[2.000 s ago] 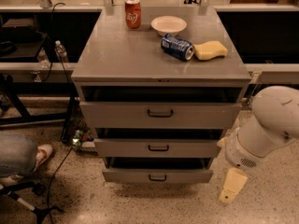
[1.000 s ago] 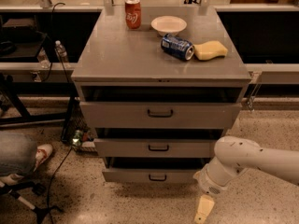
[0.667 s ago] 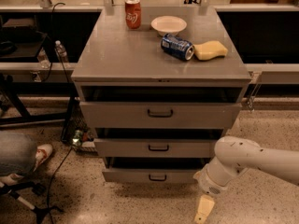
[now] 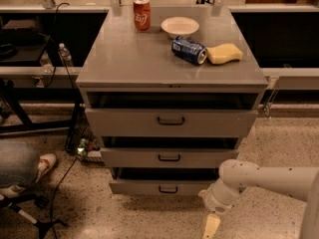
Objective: Open bottom drawer
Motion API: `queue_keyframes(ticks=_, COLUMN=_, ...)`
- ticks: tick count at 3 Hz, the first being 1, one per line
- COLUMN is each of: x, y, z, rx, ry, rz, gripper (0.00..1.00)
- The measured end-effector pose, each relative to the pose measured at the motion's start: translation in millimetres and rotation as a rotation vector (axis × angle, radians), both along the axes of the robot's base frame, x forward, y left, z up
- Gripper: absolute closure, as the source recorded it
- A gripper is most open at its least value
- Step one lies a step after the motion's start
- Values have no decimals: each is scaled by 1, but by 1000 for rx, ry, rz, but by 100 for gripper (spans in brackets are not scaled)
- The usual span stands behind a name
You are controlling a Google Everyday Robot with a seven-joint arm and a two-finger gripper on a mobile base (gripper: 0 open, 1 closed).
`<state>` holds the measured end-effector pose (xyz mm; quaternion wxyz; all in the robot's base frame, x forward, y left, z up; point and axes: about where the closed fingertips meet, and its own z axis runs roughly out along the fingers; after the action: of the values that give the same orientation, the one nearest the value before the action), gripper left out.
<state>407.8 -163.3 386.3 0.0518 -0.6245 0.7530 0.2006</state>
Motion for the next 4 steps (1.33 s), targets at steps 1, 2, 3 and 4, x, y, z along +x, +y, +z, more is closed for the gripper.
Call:
queue_keyframes(ticks=1, x=12, y=10, z=-86, rx=73, ry=7, rz=20, gripper=0)
queue_keyframes(ticks=2, x=11, y=10, z=-86, rx=72, ry=8, rz=20, gripper=0)
queue_keyframes(ticks=3, x=20, y=7, z=-94, rx=63, ry=-17, rz=48, gripper=0)
queue_keyframes(ticks=4, x=45, y=-1, z=-112, rx=50, ry=-77, rz=103, gripper=0)
